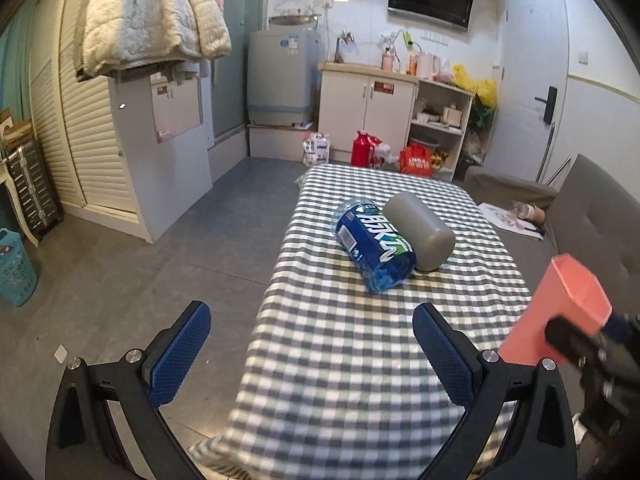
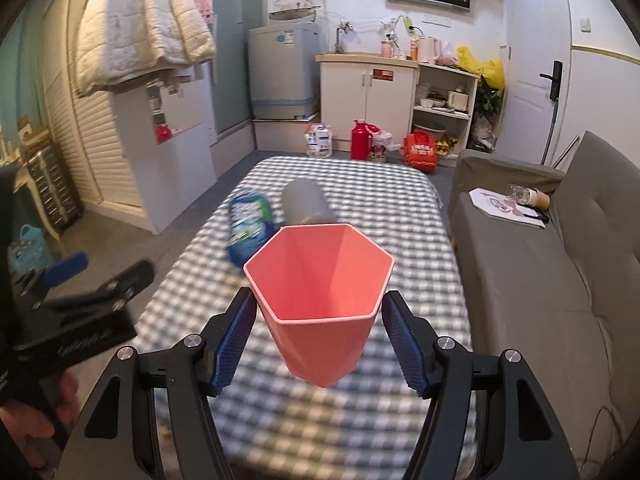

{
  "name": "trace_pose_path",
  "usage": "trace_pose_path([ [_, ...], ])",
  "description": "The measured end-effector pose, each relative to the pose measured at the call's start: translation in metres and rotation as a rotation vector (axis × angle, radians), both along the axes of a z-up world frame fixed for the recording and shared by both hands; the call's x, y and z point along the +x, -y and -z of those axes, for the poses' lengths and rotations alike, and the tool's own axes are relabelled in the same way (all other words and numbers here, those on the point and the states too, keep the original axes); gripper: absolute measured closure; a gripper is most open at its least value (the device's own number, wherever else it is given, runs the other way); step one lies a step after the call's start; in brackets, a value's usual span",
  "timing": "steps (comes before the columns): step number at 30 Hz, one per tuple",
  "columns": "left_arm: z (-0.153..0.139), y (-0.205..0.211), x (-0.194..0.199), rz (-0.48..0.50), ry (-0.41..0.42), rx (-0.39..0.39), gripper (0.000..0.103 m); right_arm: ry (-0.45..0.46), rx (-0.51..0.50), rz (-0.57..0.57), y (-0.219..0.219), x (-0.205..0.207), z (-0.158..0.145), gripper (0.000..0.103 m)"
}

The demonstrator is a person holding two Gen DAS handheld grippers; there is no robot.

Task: Flip cup upside down
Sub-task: 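Reach the right gripper to the pink cup and close around it, then tip the pink cup onto its side and release it with the right gripper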

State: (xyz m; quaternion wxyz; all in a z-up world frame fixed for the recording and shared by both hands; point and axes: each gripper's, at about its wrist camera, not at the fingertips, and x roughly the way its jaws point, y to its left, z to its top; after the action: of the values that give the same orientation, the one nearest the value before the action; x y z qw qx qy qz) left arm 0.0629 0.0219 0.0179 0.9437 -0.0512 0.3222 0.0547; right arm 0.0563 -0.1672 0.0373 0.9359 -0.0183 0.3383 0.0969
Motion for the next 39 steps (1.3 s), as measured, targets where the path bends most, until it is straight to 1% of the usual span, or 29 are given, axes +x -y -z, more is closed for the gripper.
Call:
trace_pose_path([
  [2, 0.0, -0.006, -0.013, -0.012, 0.008, -0.004, 0.0, -0.01, 0.025, 0.001, -0.003, -0.017, 0.0, 0.038],
  [5, 0.003, -0.015, -0.025, -0.027, 0.002, -0.013, 0.0, -0.023, 0.029, -0.005, -0.011, -0.036, 0.002, 0.038],
  [8, 0.007, -0.02, -0.029, -0.041, -0.005, -0.027, 0.0, -0.085, 0.046, -0.019, -0.018, -0.043, 0.013, 0.038],
  [12, 0.012, -0.022, -0.029, -0.041, -0.017, -0.033, 0.0, -0.171, 0.058, -0.017, -0.023, -0.032, 0.033, 0.038],
  [16, 0.018, -0.021, -0.025, -0.034, -0.025, -0.027, 0.0, -0.229, 0.116, 0.016, -0.019, -0.009, 0.054, 0.038],
  [19, 0.028, -0.021, -0.018, -0.028, -0.05, -0.026, 0.0, -0.223, 0.158, 0.038, -0.013, 0.011, 0.06, 0.038],
  [21, 0.033, -0.021, -0.013, -0.028, -0.064, -0.023, 0.0, -0.226, 0.161, 0.053, -0.013, 0.027, 0.062, 0.039],
  [25, 0.043, -0.018, 0.001, -0.02, -0.097, -0.008, 0.0, -0.241, 0.173, 0.071, -0.011, 0.054, 0.076, 0.039],
  [29, 0.053, -0.013, 0.009, -0.007, -0.116, 0.016, 0.0, -0.26, 0.191, 0.08, -0.008, 0.065, 0.092, 0.039],
  [33, 0.057, -0.012, 0.015, 0.004, -0.131, -0.011, 0.0, -0.235, 0.179, 0.052, -0.009, 0.064, 0.095, 0.039],
  [35, 0.057, -0.011, 0.014, -0.002, -0.131, -0.01, 0.0, -0.24, 0.18, 0.033, -0.008, 0.063, 0.096, 0.035],
  [36, 0.056, -0.01, 0.014, -0.002, -0.128, -0.005, 0.0, -0.248, 0.194, 0.018, -0.006, 0.061, 0.094, 0.029],
  [37, 0.054, -0.009, 0.012, -0.004, -0.122, 0.001, 0.0, -0.24, 0.21, 0.016, -0.003, 0.058, 0.092, 0.025],
  [39, 0.049, -0.007, 0.007, -0.02, -0.1, 0.021, 0.0, -0.2, 0.229, 0.031, 0.005, 0.048, 0.083, 0.022],
])
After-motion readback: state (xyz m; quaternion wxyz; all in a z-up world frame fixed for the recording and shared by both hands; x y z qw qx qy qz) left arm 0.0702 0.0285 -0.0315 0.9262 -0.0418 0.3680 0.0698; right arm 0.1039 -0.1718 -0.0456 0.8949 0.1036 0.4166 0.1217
